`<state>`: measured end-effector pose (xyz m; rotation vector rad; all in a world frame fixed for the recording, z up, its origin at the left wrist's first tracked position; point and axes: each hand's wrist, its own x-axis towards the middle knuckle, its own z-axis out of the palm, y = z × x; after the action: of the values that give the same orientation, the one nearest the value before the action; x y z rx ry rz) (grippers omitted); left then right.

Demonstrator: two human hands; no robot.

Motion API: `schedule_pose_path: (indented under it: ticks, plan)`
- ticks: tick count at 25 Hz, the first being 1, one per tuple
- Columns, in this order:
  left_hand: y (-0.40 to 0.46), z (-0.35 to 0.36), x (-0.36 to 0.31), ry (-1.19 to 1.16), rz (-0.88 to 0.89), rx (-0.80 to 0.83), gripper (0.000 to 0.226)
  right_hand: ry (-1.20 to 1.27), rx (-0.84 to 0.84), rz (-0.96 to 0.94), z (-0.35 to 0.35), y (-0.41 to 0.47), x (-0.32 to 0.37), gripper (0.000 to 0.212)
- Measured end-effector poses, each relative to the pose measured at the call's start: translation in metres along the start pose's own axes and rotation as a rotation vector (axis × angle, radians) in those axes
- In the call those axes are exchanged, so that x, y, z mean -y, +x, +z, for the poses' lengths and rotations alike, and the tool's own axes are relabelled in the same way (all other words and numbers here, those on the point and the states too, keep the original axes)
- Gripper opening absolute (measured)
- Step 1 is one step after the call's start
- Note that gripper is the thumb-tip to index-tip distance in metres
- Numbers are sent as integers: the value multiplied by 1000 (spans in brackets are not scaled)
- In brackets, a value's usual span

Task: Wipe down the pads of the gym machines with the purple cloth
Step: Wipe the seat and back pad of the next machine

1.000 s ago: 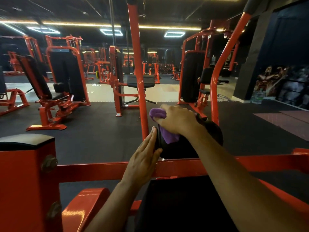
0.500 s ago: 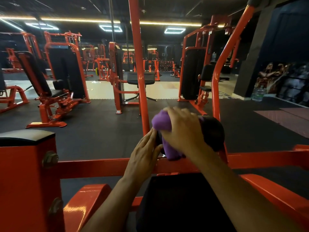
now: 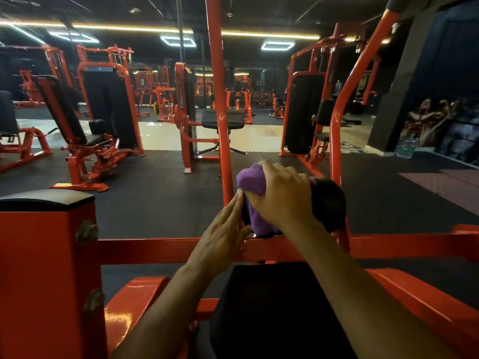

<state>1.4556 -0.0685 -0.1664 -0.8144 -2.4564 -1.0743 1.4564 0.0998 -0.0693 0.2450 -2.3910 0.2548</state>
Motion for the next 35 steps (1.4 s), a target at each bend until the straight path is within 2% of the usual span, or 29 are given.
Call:
schedule_pose_path:
  ticks: [3,5,7,9,11,12,13,15,18,20,22,24,29,30,31,33,35]
  plan:
    - [-6,9,-1,-176,-9,-71,67,8,-247,-56,18,-54,3,61]
    - [-7,17,-2,-229,-14,-131,64,19,-237,-109,17,-54,1,62]
    - [-6,21,-4,-125,-32,-165,68,4,-39,-76,1,-21,-1,59]
    - [-4,21,-9,-44,-59,-156,71,66,337,102,-16,42,0,52]
    - [-5,20,-12,-36,-55,-143,76,194,693,310,-22,93,0,36]
    - [-6,20,-14,-43,-50,-137,77,228,784,336,-22,106,0,30]
    - [-6,19,-14,-52,-51,-128,77,198,789,329,-22,109,1,28]
    - [-6,17,-12,-38,-52,-119,77,118,665,283,-21,92,1,40]
    - [-4,18,-7,8,-49,-104,72,23,85,32,-4,8,-6,56]
    - [-4,17,-2,9,-16,-82,71,-3,-184,-69,10,-34,-9,58]
    - [-8,19,0,-8,14,-38,73,2,-230,-79,19,-49,-12,61]
    - [-10,23,1,21,52,-39,67,33,-190,-80,20,-60,-11,63]
    - [-10,29,-2,150,80,-76,66,58,-204,-139,4,-58,-17,54]
    - [-11,29,-2,171,67,-81,65,75,-128,-114,-3,-40,-16,53]
    - [-12,28,-2,195,59,-86,66,97,32,-53,-10,-15,-15,52]
    - [-13,27,-3,218,53,-87,69,204,444,112,-25,48,-8,44]
    - [-15,24,-7,235,58,-72,70,275,786,243,-27,99,-2,25]
